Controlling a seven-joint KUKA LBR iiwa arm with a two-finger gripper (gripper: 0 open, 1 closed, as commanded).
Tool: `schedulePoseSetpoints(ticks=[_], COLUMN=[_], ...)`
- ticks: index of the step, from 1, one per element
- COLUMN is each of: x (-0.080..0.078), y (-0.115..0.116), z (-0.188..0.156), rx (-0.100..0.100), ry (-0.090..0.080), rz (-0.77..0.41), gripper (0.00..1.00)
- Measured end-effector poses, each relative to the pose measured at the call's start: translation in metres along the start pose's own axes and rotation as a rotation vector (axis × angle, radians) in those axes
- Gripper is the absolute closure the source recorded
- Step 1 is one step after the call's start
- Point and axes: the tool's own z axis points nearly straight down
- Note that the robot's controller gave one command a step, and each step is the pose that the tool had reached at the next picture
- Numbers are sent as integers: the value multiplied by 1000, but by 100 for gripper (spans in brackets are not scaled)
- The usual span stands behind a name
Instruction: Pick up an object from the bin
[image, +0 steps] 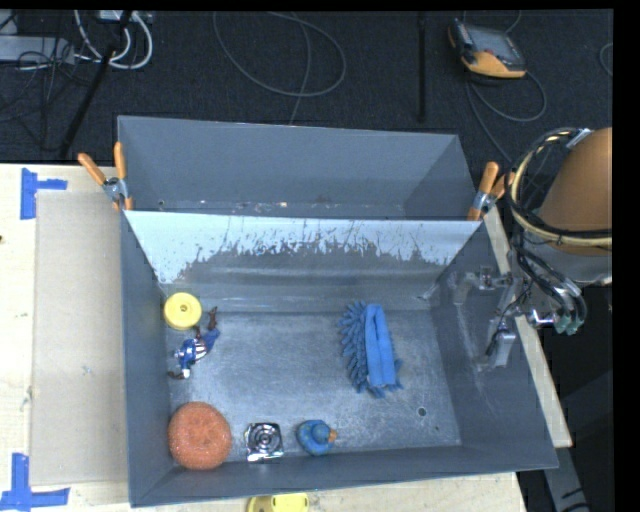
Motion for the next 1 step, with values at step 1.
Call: schedulePoseSetpoints(ticks=[1], x=[-1], y=[1], z=[-5], rx=[1], ry=[-8], rz=[-3], gripper=[0])
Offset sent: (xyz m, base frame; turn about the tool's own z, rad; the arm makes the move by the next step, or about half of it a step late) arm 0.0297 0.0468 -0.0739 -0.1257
